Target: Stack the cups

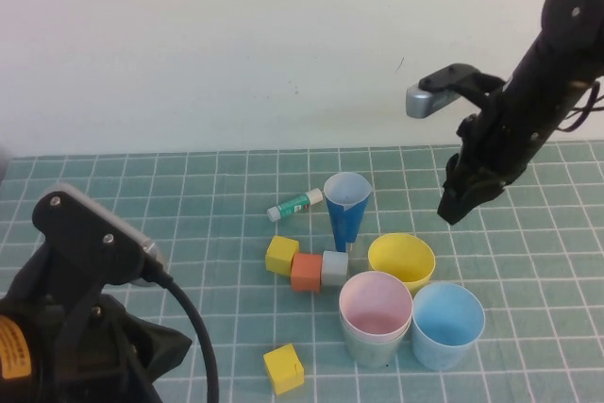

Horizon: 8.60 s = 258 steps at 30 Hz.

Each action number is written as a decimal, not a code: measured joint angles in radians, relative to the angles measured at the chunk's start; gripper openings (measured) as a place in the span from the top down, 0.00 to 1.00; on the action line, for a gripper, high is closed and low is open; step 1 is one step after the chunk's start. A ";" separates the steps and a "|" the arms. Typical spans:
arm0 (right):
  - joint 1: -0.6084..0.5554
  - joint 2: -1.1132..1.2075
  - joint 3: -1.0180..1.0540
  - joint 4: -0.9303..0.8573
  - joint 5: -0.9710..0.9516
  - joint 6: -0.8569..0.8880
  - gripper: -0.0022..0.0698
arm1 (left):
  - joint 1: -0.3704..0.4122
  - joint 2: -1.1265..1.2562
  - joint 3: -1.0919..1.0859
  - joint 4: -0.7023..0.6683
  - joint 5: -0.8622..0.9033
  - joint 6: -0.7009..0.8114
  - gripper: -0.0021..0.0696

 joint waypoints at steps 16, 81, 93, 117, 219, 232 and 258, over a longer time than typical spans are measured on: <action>0.086 0.096 -0.015 -0.118 -0.134 0.000 0.50 | 0.000 0.000 0.000 0.086 -0.015 -0.006 0.97; 0.064 -0.212 0.394 -0.135 -0.334 0.008 0.95 | 0.000 0.000 0.000 0.141 0.005 -0.032 0.97; 0.064 -0.212 0.396 -0.133 -0.311 0.016 0.60 | 0.000 0.000 0.000 0.141 0.005 -0.054 0.97; 0.064 -0.212 0.398 -0.133 -0.301 0.039 0.76 | 0.000 0.000 0.000 0.146 0.005 -0.071 0.97; 0.210 -1.081 0.908 0.273 -0.725 -0.310 0.97 | 0.000 -0.551 0.266 0.196 -0.090 -0.186 0.97; 0.210 -1.235 0.963 0.295 -0.701 -0.327 0.97 | 0.000 -0.679 0.295 0.359 -0.142 -0.204 0.97; 0.210 -1.235 1.008 0.181 -0.715 -0.284 0.97 | 0.000 -0.679 0.297 0.361 -0.142 -0.204 0.97</action>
